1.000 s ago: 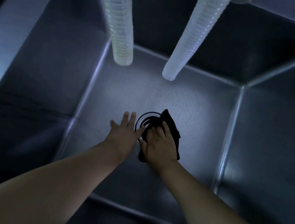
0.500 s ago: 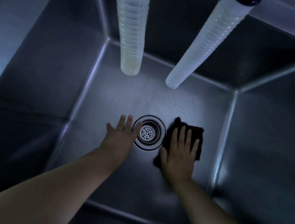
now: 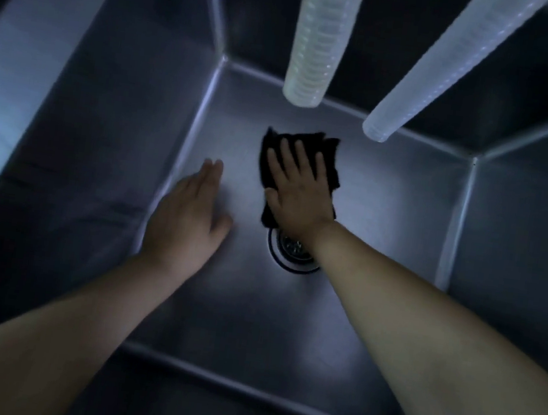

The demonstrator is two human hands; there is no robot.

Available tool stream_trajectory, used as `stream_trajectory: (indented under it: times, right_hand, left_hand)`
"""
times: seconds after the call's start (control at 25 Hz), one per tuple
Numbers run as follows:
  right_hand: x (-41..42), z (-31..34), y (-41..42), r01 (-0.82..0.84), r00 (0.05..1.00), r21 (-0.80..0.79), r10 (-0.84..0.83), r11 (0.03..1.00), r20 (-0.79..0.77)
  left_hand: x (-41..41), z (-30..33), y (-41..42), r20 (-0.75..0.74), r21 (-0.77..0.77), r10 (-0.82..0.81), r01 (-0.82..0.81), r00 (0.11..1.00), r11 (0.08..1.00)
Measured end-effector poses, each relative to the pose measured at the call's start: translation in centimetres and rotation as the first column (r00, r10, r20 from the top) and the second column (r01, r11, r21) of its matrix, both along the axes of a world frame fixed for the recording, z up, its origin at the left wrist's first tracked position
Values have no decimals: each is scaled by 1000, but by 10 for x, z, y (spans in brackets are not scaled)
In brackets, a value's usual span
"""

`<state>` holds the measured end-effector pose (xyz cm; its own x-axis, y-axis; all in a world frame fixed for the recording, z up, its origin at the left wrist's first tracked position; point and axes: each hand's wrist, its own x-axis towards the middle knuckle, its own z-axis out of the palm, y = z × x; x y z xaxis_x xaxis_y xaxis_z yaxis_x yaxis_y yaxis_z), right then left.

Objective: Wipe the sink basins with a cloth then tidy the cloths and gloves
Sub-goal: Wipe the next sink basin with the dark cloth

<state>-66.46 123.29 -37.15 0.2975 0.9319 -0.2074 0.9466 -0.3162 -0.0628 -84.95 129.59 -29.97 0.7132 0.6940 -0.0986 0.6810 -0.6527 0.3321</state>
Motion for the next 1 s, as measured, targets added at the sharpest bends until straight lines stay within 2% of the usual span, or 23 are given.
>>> stream_trajectory:
  times: [0.16, 0.4, 0.48, 0.68, 0.84, 1.0]
  right_hand:
    - [-69, 1, -25, -255, 961, 49, 259, 966, -101]
    - [-96, -1, -139, -486, 872, 13, 486, 874, -62]
    - [-85, 2, -175, -463, 884, -1, 462, 886, -65]
    - [-40, 19, -208, -260, 966, -118, 258, 959, -29]
    - [8, 18, -177, -202, 979, -113, 204, 973, 4]
    - [67, 8, -125, -68, 995, -97, 75, 993, 72]
  left_hand:
    - [-5, 9, 13, -37, -11, 72, -73, 997, 997]
    - [-12, 18, -4, -75, -52, 51, -55, 996, 997]
    - [-15, 22, -7, -115, -74, 28, -37, 993, 997]
    - [-19, 36, -15, -188, -107, -31, 11, 982, 994]
    - [-17, 32, -22, -199, -68, -97, 84, 975, 994]
    - [-4, 16, -37, -266, -122, -188, 160, 945, 980]
